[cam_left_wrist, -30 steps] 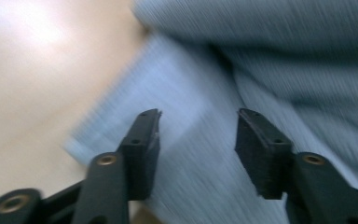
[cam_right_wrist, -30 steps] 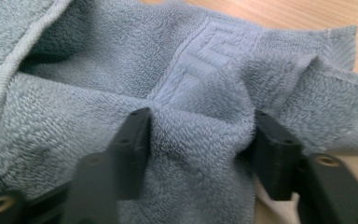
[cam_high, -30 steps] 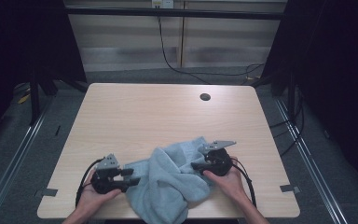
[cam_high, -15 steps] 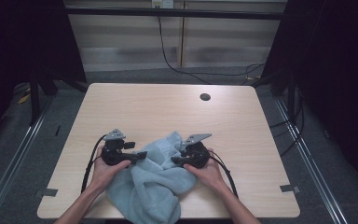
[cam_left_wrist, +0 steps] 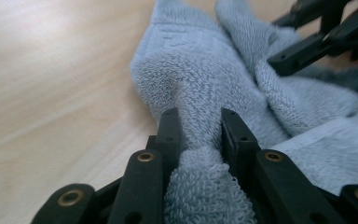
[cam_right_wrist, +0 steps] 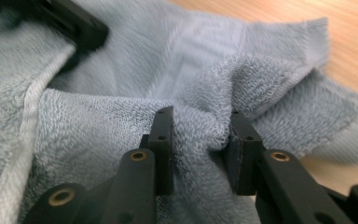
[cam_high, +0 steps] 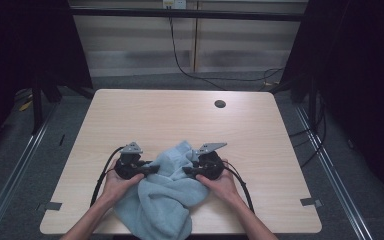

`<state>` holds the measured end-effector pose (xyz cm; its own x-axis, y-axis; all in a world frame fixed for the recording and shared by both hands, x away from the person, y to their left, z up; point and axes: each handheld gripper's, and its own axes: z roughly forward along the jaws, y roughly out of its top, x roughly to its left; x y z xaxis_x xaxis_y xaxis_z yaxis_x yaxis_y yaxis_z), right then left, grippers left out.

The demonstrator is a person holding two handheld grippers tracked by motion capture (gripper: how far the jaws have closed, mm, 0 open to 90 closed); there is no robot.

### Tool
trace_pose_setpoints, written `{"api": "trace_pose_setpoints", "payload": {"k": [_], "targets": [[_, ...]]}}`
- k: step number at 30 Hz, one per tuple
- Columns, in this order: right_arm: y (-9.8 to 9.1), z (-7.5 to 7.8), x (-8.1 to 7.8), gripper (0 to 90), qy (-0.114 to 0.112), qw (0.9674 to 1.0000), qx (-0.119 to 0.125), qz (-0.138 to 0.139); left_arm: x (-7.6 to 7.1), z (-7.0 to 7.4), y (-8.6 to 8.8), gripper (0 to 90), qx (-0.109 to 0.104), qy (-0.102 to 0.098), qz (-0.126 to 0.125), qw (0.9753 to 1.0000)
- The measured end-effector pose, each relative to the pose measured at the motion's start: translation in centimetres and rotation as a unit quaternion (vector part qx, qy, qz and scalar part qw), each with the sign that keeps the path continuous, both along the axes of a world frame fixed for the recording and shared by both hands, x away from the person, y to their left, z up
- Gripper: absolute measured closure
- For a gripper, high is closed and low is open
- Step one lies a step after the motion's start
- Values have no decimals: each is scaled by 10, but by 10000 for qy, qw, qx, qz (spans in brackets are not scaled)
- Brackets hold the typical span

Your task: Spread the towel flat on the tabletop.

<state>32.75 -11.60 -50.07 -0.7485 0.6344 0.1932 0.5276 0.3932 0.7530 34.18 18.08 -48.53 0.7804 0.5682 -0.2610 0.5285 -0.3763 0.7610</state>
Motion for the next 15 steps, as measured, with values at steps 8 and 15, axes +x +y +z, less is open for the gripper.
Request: {"api": "trace_pose_setpoints", "payload": {"k": [8, 15], "targets": [[-31, 24, -3, 779, -212, 9987, 184, -429, 0, 25, 41, 730, -745, -177, 511, 9958], [-41, 47, -6, 781, -473, 9970, 232, -560, -6, 39, 39, 724, -1036, -314, 422, 9932]]}}
